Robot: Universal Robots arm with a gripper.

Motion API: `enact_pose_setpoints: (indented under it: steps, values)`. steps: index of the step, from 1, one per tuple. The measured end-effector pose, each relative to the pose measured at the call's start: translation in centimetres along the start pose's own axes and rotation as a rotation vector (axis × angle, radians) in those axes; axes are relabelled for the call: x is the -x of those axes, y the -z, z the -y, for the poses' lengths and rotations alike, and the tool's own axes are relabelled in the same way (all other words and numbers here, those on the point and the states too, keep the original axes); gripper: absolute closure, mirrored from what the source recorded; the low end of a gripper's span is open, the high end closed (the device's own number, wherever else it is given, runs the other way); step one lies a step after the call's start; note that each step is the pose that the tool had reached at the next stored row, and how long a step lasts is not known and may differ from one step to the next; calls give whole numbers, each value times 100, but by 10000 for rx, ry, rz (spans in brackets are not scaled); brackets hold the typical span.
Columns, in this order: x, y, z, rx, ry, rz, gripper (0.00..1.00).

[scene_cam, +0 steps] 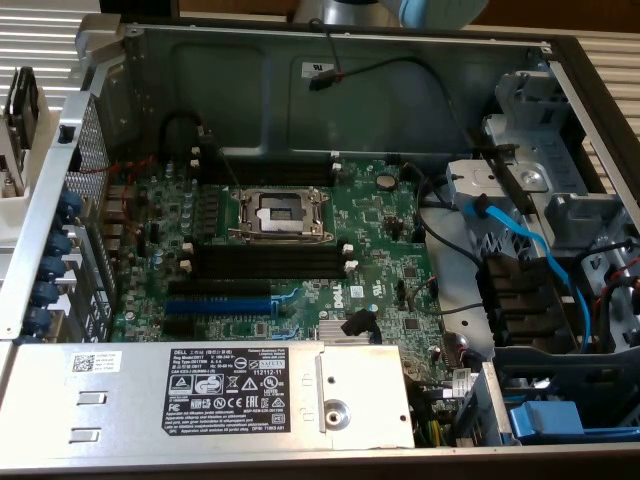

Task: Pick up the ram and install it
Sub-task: 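Pick up the ram and move it above insertion slot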

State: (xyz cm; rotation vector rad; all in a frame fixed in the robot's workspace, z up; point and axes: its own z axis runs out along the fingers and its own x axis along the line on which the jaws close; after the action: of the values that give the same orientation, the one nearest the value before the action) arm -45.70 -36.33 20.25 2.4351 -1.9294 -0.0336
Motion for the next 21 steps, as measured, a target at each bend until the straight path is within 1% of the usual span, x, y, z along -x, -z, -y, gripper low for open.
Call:
enact_pose_setpoints:
  steps: [16, 18, 21]
  values:
    - [0, 2, 0, -3, 0, 0, 88]
    - [0, 16, -1, 3, 0, -2, 88]
    - [-1, 66, -3, 2, 0, -10, 88]
